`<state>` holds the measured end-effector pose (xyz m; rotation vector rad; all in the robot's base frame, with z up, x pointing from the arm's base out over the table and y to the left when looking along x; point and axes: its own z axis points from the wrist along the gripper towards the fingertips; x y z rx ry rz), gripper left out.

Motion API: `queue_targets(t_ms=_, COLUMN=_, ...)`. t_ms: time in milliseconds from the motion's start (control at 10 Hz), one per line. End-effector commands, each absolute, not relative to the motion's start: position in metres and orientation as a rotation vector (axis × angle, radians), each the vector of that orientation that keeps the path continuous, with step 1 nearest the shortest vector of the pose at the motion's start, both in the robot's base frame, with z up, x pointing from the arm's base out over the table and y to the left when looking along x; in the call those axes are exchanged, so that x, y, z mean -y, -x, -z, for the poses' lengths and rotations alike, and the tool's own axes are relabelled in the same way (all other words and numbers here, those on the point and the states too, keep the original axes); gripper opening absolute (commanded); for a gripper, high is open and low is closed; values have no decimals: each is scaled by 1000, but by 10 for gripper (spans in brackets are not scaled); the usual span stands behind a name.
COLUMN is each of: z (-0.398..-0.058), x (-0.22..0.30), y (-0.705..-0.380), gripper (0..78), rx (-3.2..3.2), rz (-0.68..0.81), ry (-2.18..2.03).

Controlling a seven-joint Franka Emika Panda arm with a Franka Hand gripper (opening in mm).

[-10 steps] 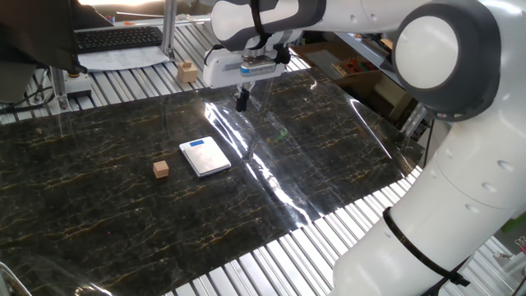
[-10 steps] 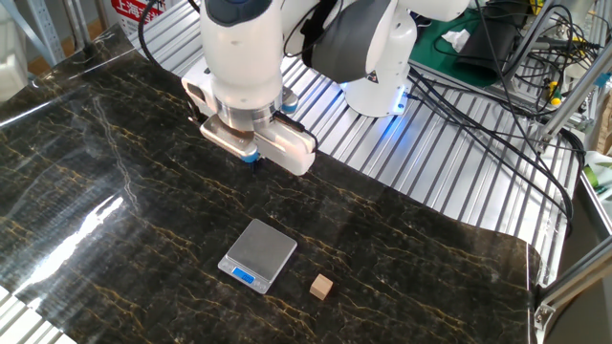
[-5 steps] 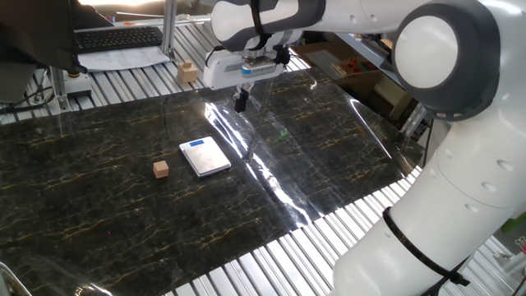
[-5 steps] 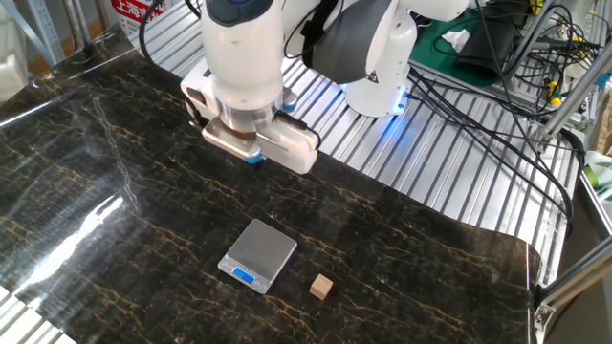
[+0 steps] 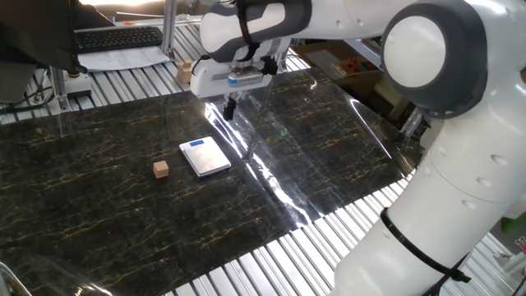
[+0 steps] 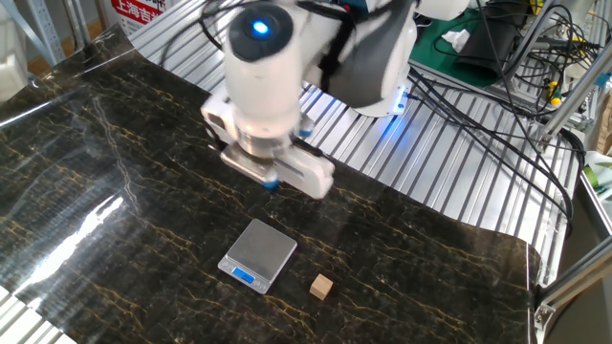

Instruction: Place the block on the scale

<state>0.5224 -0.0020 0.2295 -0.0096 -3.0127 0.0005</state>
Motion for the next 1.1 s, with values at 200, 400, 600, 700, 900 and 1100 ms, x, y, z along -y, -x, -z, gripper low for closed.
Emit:
queue_targets(t_ms=200, z=-195, x=-42, y=-514, gripper=0, rx=3085, rz=-5, ry=90)
queue_targets(t_ms=400, z=-185, x=-43, y=-516, gripper=0, rx=3071, rz=0, ry=29)
queue_targets(t_ms=600, z=-179, x=-45, y=-517, gripper=0, rx=3067, rz=9, ry=23)
queue_targets(t_ms=700, z=-177, x=-49, y=-517, gripper=0, rx=3068, rz=25, ry=25)
queue_targets(t_ms=900, z=-179, x=-52, y=-519, gripper=0, rx=3065, rz=9, ry=43)
queue_targets(t_ms=1100, z=-179, x=-52, y=-519, gripper=0, rx=3067, rz=-40, ry=63)
